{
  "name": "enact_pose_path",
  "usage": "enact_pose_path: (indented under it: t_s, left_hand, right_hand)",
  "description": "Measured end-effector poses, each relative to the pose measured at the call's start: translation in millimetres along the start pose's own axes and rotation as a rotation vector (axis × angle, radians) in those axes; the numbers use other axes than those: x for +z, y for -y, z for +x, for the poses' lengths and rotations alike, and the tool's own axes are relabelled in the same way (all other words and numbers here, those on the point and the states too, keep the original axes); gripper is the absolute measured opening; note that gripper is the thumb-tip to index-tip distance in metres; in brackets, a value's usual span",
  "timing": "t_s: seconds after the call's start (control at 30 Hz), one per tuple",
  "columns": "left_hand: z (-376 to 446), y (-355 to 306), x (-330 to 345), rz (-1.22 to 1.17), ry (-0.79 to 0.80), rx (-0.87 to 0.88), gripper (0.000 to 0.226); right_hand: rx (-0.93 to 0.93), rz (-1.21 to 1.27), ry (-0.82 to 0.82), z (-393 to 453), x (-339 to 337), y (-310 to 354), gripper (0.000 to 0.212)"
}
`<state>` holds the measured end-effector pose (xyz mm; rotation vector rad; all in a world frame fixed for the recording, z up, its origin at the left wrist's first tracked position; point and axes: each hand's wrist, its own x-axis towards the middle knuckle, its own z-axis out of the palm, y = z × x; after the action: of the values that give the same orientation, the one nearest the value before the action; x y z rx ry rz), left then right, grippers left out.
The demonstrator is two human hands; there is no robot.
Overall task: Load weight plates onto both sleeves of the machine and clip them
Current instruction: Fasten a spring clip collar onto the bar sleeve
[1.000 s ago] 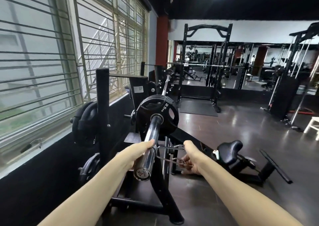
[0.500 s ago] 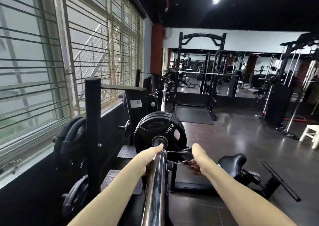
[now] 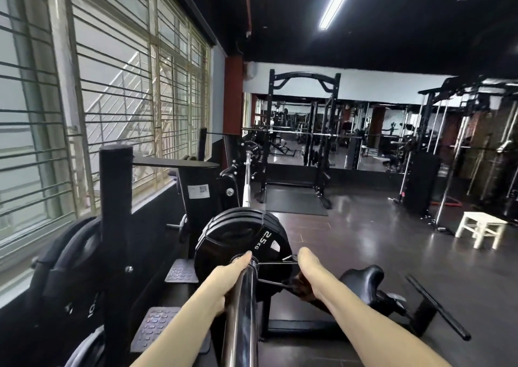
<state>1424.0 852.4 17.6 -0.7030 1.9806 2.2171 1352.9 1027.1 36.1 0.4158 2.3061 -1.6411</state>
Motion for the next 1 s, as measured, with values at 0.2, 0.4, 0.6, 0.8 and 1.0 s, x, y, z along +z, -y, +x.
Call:
enact_pose_path:
  t_s: [0.2,0.4,0.6,0.8,1.0]
  left_hand:
    - [-6,1,-3,-0.126,0.125,-0.156,0.062]
    - [-1,8,9,-0.223,0.122,-0.078,0.053]
    - [2,10,13,-0.211,0.119,-0.071,0.054]
    - [1,13,13,-0.213,0.083,-0.077,0.062]
    - [-4,11,11,-0.169,0.065,-0.059,0.069]
  right_hand:
    - [0.036,-0.028,0.038,4,1,-2,0.042]
    - [0.04,-0.057,0.066,9,-2,-1,0.047]
    - [0.044,-0.101,0.09,17,-5,1,0.045]
    - [0.046,-0.105,0.093,20,-7,0,0.044]
    - [0.085,-0.096,0.145,19,-11,-1,0.053]
